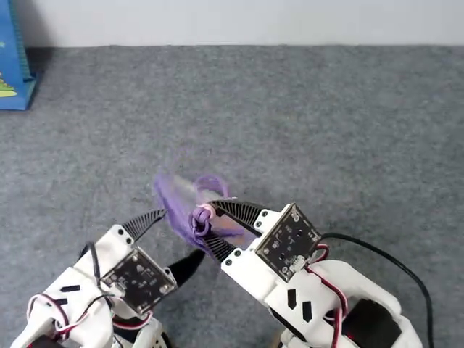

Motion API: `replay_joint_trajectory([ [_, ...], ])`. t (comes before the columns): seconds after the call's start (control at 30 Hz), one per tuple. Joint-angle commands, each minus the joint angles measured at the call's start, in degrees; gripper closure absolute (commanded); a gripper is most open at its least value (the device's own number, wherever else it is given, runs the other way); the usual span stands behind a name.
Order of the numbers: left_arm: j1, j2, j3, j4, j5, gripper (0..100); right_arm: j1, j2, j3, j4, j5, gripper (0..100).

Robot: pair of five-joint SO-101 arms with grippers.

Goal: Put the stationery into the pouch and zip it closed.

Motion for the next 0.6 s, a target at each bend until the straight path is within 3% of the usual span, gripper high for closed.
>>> replay_joint_trajectory([
  [0.0, 2.55, -0.44, -0.48, -1.67, -0.18, 72, -0.04, 0.13, -0.18, 1.63, -0.53, 99.1],
  [0.13, 3.78, -0.44, -0.48, -1.67, -0.18, 73, 0.04, 0.04, -0.18, 1.89, -0.53, 99.1],
  [0.4, 3.78, -0.44, 0.04, -1.32, -0.18, 88, 0.04, 0.04, -0.18, 1.36, -2.37, 99.1],
  [0.57, 3.87, -0.44, 0.04, -1.32, -0.18, 90, 0.04, 0.04, -0.18, 1.71, -3.25, 99.1],
])
